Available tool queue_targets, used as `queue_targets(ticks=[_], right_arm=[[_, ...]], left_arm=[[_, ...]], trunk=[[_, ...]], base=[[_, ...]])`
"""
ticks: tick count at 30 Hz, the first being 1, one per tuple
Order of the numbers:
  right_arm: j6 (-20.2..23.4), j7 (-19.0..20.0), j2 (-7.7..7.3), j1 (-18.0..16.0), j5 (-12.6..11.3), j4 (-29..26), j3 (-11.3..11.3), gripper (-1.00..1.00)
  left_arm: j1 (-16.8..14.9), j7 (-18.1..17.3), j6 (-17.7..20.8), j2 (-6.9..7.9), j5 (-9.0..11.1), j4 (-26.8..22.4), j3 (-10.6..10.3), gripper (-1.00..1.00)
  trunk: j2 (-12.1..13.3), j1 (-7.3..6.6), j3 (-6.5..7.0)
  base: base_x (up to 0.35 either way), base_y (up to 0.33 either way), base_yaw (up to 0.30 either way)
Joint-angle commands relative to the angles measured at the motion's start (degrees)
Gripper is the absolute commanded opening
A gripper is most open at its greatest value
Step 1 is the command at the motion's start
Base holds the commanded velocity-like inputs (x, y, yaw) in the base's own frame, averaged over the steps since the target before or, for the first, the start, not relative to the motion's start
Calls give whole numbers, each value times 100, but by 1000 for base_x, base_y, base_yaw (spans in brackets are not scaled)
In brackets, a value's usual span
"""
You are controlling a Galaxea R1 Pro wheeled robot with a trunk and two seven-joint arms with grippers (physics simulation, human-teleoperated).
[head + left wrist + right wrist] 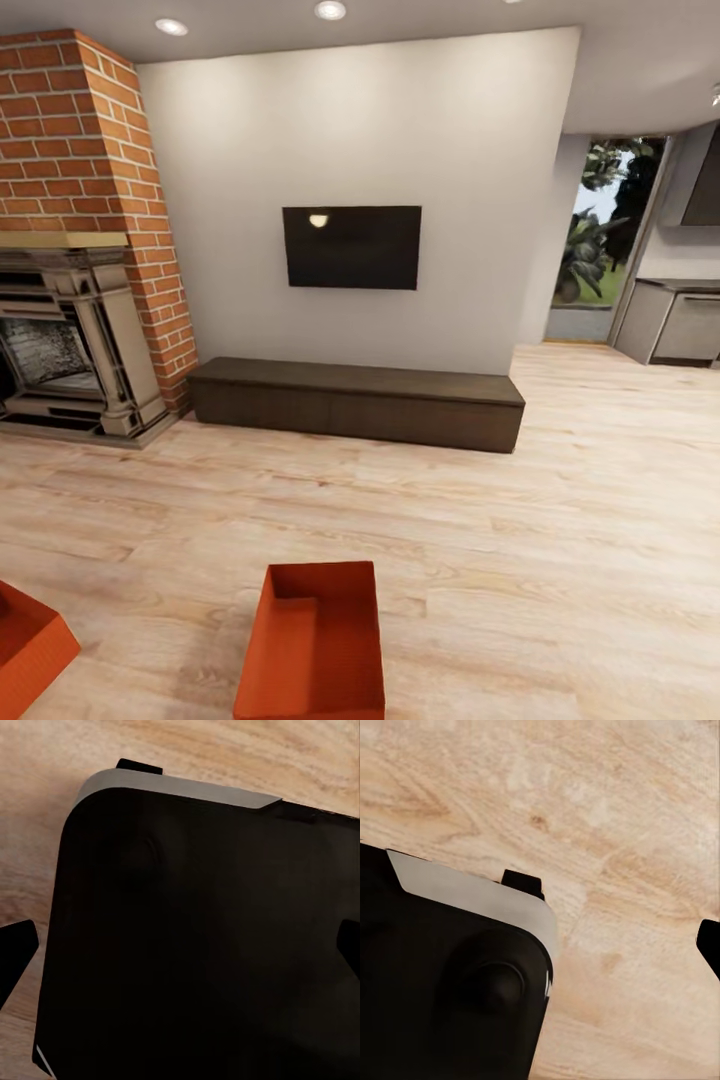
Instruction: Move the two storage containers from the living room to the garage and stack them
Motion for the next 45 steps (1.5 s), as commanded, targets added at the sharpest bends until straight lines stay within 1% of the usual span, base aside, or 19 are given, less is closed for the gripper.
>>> queue_targets(ticks=[1,13,31,34,45], right_arm=[[-22,-35,2,-7,36,16,16,100],[-16,-35,1,-7,42,16,28,100],[-13,-40,-8,-7,42,16,32,100],[-13,-59,-8,-7,42,14,41,100],[-13,-60,-10,-7,38,16,51,100]], left_arm=[[0,5,-11,-2,28,-3,8,100],[0,-37,-6,12,35,-29,25,100],[0,-50,-3,9,37,-20,33,100],[0,-50,-4,7,44,-27,34,100],[0,-50,-7,7,45,-30,35,100]], trunk=[[-3,3,-5],[-3,3,-5],[-3,3,-5],[-3,3,-5],[-3,3,-5]], base=[[233,184,-2],[38,20,0],[288,0,0],[162,0,13],[11,0,198]])
